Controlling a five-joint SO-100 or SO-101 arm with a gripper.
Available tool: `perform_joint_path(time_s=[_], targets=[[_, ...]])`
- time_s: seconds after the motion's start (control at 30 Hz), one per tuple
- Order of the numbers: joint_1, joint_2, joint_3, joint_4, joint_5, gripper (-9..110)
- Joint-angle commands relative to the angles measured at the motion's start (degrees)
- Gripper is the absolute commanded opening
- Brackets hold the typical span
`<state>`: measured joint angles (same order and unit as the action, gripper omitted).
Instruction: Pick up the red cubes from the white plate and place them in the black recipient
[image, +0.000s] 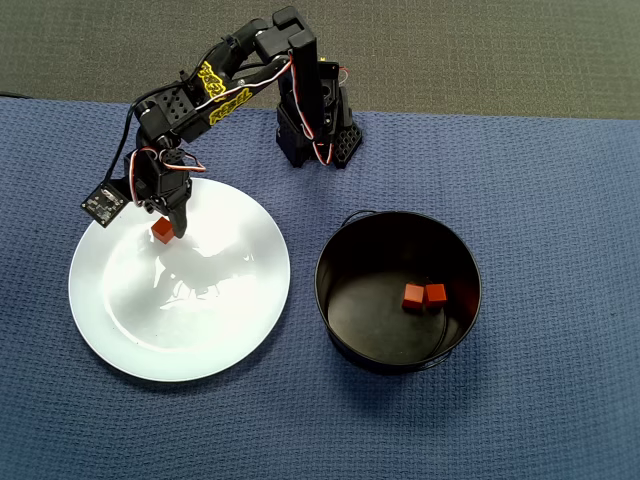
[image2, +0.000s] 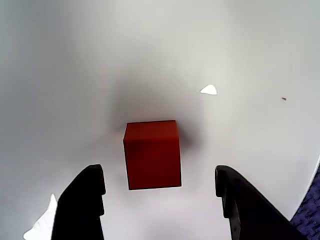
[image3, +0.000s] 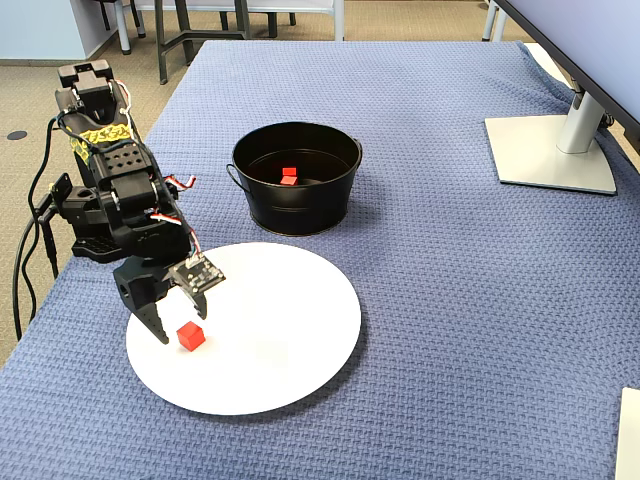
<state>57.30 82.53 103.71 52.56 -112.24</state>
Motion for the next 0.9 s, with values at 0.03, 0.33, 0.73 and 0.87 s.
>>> perform_joint_path(time_s=[0.03,0.33,0.73,0.87], targets=[[-0.4,0.0,-1.2,-3.2,-0.2,19],[-1.1,-3.4,-1.2,-6.8,1.3,10],[-7.1,2.6,-4.0,-0.3,17.3,0],[-12.7,10.3,-6.5,6.3,30.0,0]])
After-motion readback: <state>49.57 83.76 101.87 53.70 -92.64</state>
